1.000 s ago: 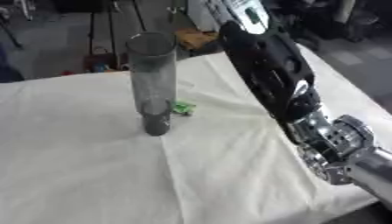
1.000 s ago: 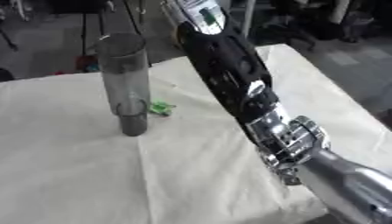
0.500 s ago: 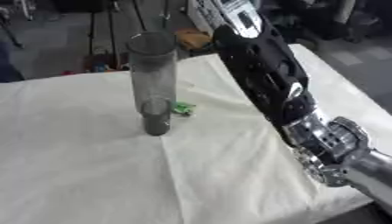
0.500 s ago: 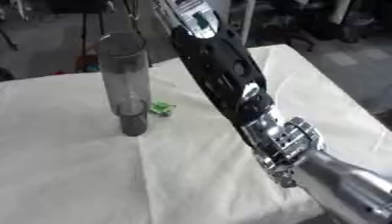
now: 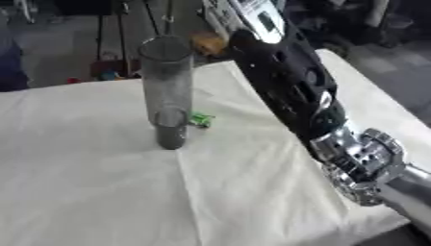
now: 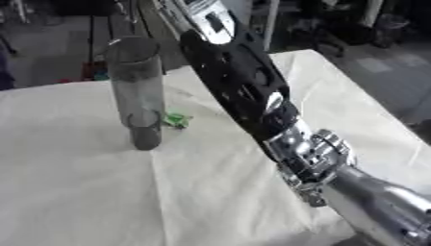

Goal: Arrange flowers into the vase.

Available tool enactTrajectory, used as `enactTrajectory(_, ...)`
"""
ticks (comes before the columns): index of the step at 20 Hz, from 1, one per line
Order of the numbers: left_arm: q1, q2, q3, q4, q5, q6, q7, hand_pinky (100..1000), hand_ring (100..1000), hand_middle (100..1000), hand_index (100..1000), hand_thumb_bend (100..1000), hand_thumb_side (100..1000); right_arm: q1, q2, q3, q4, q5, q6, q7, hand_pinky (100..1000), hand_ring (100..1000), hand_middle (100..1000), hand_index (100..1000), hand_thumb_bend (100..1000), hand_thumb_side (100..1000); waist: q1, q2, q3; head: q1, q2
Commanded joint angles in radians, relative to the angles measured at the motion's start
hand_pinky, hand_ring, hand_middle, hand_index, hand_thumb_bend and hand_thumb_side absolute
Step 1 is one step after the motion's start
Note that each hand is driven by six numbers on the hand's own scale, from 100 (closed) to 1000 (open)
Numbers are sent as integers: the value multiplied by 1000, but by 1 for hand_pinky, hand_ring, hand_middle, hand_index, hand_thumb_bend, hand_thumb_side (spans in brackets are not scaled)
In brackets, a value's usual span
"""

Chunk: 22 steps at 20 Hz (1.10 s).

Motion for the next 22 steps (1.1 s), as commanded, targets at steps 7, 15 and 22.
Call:
enactTrajectory(7,-10,10,3,-11,3,-1,-2,788,1000,905,897,801,1000,9,1,23,2,0,25,36,100,100,100,100,349,632,6,-14,-5,0,1)
enactTrajectory(15,-8,10,4,-11,4,-1,-2,789,1000,905,897,799,1000,40,17,24,76,41,-7,40,100,100,100,100,420,619,11,-10,-7,3,6)
enactTrajectory(22,-8,9,5,-11,5,-1,-1,789,1000,905,898,799,1000,52,26,23,116,84,-61,57,100,100,100,100,455,623,14,-6,-7,0,6)
